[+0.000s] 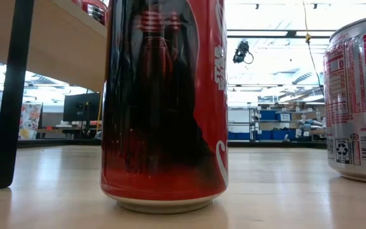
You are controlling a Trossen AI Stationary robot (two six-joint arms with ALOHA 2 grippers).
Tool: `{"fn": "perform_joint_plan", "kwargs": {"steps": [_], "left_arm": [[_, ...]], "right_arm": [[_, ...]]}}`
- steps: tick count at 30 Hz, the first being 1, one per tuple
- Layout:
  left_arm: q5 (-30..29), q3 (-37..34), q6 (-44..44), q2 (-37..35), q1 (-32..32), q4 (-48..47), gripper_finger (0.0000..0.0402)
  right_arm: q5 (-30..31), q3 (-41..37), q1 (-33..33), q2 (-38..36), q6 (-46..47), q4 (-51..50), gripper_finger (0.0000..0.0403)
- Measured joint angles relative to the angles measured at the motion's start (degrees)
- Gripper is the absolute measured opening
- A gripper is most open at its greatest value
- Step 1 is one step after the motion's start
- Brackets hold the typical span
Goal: Place canned beverage on shelf
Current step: Put the red soda can on the shelf
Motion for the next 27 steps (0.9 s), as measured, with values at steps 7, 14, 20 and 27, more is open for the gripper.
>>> {"fn": "perform_joint_plan", "kwargs": {"steps": [7,14,20,27], "left_arm": [[0.0,-0.02,-0.87,0.02,0.02,-1.08,0.04],[4.36,-0.04,-2.67,0.02,0.0,-1.88,0.04],[5.21,-0.04,-3.13,0.02,0.01,-2.37,0.04],[5.38,-0.04,-3.14,0.02,0.02,-2.46,0.04]], "right_arm": [[-3.77,-0.11,-0.28,3.86,-3.02,1.16,0.035],[-5.35,0.16,-0.2,6.22,-4.46,1.43,0.035],[-5.01,0.04,-0.22,6.47,-4.46,0.94,0.035],[-5.66,-2.36,-0.24,6.42,-3.95,1.84,0.035]]}}
